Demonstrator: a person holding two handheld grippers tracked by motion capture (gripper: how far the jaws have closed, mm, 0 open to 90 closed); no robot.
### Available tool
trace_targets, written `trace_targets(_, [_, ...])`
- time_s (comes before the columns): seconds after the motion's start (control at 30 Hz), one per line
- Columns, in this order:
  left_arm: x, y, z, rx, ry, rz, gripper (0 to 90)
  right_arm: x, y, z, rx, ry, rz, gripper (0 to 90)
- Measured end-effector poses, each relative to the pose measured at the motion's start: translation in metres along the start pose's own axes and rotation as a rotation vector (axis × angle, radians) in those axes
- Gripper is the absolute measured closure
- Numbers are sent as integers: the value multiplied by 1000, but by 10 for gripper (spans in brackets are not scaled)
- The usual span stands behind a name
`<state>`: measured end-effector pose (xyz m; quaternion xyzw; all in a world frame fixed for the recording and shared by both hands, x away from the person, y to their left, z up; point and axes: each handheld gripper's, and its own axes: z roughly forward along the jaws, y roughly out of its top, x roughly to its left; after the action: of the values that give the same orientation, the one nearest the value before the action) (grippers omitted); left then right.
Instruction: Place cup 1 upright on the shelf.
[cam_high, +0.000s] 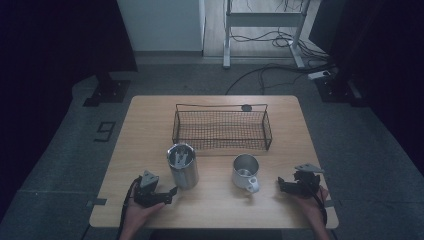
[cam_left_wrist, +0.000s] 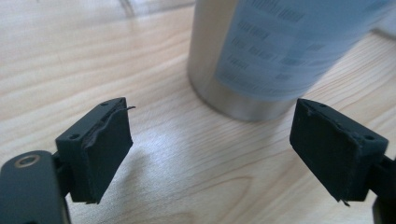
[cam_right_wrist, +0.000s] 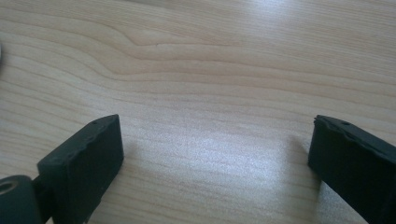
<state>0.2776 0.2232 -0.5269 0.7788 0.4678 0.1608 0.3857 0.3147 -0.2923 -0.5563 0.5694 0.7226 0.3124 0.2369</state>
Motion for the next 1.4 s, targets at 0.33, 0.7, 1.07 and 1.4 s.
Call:
trace_targets(0.33, [5, 13, -19, -85, -29, -28, 98, 1, -2, -2, -6, -2, 4, 49])
trace_targets(0.7, [-3, 25, -28, -124, -79, -9, 34, 1, -4, -4, -8, -4, 6, 56])
trace_targets(1.07, [-10, 35, -30, -153, -110, -5, 11, 1, -4, -4, -8, -4, 6, 56])
trace_targets(1.4, [-22, 48, -30, -172, -115, 31, 1, 1, -4, -5, -9, -8, 8, 58])
